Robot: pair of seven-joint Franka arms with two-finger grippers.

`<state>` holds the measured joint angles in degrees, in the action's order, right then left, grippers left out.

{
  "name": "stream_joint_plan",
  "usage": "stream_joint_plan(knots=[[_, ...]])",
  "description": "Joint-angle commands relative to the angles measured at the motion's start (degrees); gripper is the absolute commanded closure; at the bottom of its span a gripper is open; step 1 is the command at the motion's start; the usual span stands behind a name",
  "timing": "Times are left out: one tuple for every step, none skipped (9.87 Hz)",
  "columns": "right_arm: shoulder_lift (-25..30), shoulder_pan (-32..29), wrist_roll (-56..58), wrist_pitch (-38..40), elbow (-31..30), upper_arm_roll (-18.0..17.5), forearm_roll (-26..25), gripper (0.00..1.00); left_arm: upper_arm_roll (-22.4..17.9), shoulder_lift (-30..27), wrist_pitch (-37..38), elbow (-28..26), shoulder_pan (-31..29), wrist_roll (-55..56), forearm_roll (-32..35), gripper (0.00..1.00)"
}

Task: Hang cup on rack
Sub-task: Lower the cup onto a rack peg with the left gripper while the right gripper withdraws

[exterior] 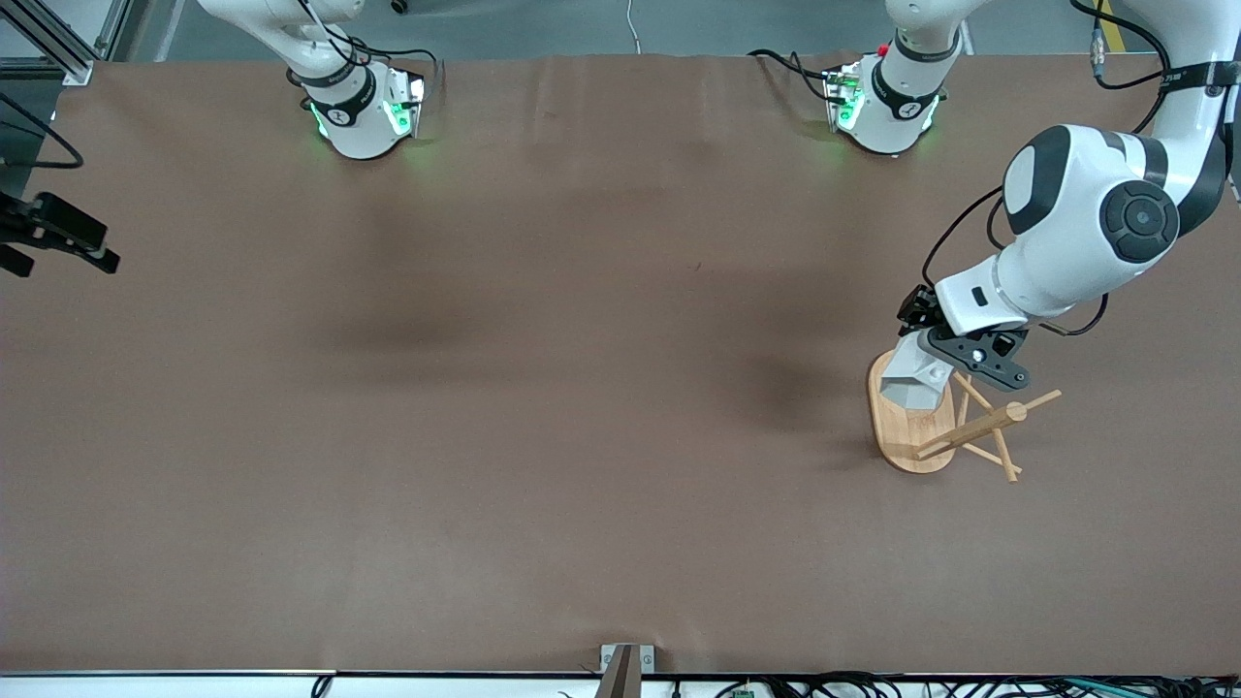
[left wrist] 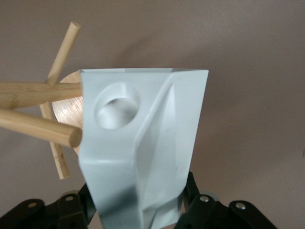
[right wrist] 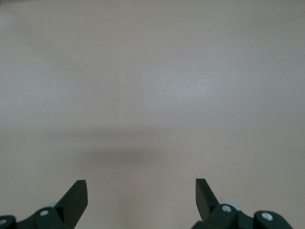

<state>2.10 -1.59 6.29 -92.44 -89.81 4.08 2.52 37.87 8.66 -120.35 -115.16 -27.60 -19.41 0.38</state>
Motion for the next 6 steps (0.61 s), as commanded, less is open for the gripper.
stream_joint_plan(knots=[[-1.1, -0.9, 0.4, 1.0, 2.8, -0.6, -0.5, 0.00, 0.4, 3.1, -0.7, 0.9, -1.7, -3.3, 0.8, 0.95], [-1.5, -0.9, 0.5, 0.9, 2.8, -0.6, -0.3, 0.00, 0.4, 3.1, -0.6, 1.3, -1.8, -4.8, 0.8, 0.95], [-2.2, -0.9, 0.5, 0.9, 2.9, -0.6, -0.3, 0.00, 0.4, 3.1, -0.6, 1.3, -1.8, -5.3, 0.8, 0.95], [-2.5, -0.9, 0.5, 0.9, 2.9, -0.6, -0.3, 0.00, 0.4, 3.5, -0.6, 1.6, -1.8, -5.5, 0.8, 0.95], [-3.2, -0.9, 0.5, 0.8, 3.1, -0.6, -0.3, 0.00, 0.4, 4.3, -0.6, 2.4, -2.2, -6.7, 0.8, 0.95], [-3.9, -1.0, 0.6, 0.7, 3.1, -0.6, -0.4, 0.00, 0.4, 5.3, -0.6, 2.9, -3.5, -8.4, 0.9, 0.95]])
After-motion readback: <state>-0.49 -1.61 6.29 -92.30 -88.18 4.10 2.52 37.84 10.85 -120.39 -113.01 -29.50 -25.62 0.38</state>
